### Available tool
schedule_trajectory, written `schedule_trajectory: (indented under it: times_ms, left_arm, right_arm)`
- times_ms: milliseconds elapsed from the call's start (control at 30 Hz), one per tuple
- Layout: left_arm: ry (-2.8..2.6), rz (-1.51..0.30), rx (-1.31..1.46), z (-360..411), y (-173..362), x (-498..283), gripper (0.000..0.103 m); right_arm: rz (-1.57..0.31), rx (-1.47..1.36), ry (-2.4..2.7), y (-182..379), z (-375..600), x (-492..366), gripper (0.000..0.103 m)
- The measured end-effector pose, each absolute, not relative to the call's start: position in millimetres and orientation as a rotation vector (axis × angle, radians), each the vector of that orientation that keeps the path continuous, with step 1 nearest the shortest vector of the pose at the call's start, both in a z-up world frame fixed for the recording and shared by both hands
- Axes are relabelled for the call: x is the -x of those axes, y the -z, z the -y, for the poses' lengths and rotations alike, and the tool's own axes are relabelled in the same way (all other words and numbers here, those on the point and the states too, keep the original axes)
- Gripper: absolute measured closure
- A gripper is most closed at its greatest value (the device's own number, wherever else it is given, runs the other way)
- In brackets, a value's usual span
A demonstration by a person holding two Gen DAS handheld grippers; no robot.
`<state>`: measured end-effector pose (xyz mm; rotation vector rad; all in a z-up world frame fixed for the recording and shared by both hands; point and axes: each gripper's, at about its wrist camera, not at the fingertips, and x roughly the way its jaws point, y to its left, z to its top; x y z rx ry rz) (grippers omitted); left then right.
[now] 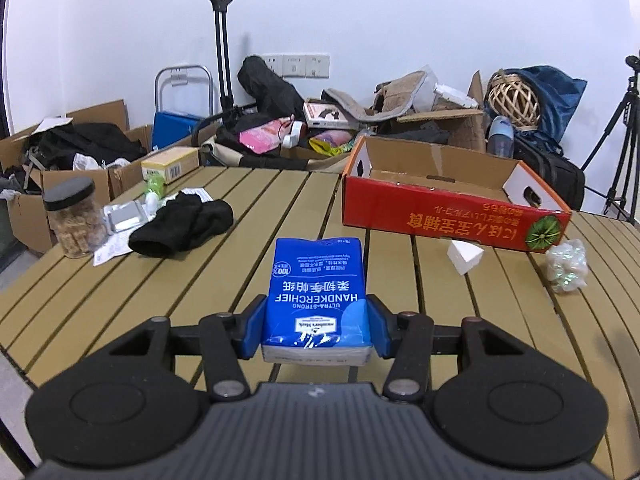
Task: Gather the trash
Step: 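Carry the lilac bow and blue tissue pack off the table toward the black bin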
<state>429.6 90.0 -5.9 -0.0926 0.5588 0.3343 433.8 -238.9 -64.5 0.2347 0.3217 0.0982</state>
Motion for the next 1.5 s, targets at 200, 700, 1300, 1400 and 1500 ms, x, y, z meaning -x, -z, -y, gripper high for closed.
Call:
schedule_trajectory:
  times_ms: [200,700,1300,1400,1500]
  left_arm:
    - [-0.312,-0.528,0.078,-78,-6,-397,0.051]
    - [-0.244,-0.488,0.084,-61,-16,-311,0.051]
    - [-0.169,-0.46,0.082,-52,-1,-218,0.051]
    - [-0.172,-0.459,0.081,-51,5,-206,0.051]
    - [-0.164,-0.475,0.099,-53,12,-195,0.051]
  right_arm:
    - [-0.307,-0.221,-0.121,63,244,-406,0.08]
    - [-0.349,-0.154,-0.177,81,245,-330,0.08]
    - [-0.441,-0.068,-0.235,109,231,-258,0.08]
    - [-0.46,-0.047,-0.247,115,227,-245,0.08]
    - [-0.479,-0.029,-0.26,120,222,-234,0.08]
